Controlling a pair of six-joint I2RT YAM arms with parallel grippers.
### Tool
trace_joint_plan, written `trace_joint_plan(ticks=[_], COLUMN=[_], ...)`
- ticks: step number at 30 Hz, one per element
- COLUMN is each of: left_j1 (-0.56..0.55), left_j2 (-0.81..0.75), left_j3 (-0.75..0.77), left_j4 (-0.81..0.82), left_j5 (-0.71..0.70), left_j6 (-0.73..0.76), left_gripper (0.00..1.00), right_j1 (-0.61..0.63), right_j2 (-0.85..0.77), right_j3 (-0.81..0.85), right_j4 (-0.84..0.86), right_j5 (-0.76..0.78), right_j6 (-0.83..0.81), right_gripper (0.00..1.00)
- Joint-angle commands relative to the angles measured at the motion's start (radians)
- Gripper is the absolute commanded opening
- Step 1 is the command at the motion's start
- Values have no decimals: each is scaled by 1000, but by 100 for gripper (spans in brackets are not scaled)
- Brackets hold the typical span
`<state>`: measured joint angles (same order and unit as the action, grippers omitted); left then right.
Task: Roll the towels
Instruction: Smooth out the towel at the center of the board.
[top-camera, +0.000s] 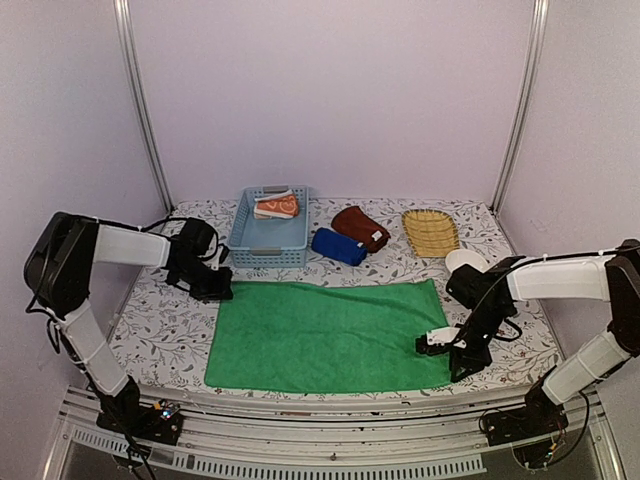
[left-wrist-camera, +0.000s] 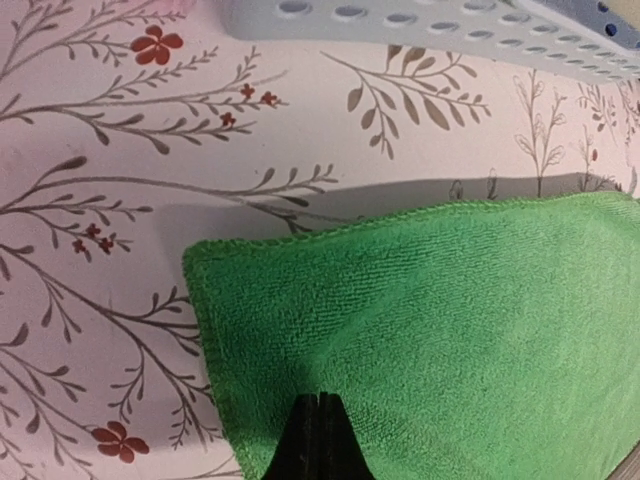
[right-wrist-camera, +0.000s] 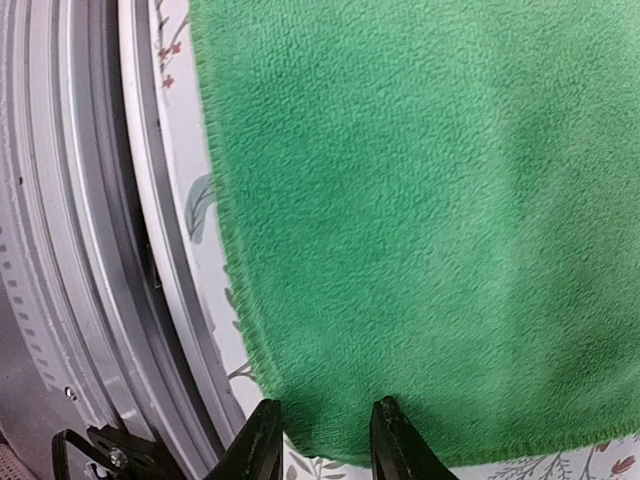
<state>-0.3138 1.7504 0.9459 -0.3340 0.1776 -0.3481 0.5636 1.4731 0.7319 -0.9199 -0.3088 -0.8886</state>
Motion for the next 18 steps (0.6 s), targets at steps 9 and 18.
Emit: trace_joint_plan(ticks=[9,18], left_j1=[30,77], left_j2=[-240,-252], left_j3=[4,-73], left_j4=[-69,201], left_j5=[72,159], left_j6=[16,-12], left_gripper=[32,57], right_j1=[-122,-245], right_j2=[44,434], right_j3=[368,867], right_j4=[-79,-68], right_j5=[-162,-56], right_j6=[72,311], right_gripper=[39,39])
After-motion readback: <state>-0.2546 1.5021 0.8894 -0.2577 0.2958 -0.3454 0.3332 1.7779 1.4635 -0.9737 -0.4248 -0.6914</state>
